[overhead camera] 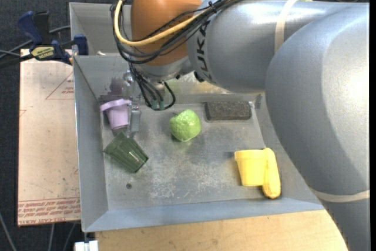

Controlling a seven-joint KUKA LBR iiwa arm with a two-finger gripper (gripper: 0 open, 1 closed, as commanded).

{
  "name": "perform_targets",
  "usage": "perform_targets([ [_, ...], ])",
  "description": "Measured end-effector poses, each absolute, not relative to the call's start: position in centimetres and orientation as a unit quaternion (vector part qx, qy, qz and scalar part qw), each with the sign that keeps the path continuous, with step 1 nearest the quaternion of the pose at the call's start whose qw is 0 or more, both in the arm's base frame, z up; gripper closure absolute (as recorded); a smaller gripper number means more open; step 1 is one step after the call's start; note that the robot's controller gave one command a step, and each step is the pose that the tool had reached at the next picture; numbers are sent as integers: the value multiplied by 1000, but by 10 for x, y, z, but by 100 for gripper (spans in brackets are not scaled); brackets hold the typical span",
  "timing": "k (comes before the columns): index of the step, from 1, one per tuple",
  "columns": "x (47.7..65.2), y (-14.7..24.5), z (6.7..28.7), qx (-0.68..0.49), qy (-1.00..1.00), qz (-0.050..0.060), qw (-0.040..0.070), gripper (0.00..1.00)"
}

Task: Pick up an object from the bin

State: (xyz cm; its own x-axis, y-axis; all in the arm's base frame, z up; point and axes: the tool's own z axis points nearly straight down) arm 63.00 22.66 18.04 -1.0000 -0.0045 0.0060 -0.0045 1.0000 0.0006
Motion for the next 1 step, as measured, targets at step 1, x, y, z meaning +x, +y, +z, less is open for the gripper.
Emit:
perform_targets([
  [1,632,226,186,1,-1000,-1,-1,0],
])
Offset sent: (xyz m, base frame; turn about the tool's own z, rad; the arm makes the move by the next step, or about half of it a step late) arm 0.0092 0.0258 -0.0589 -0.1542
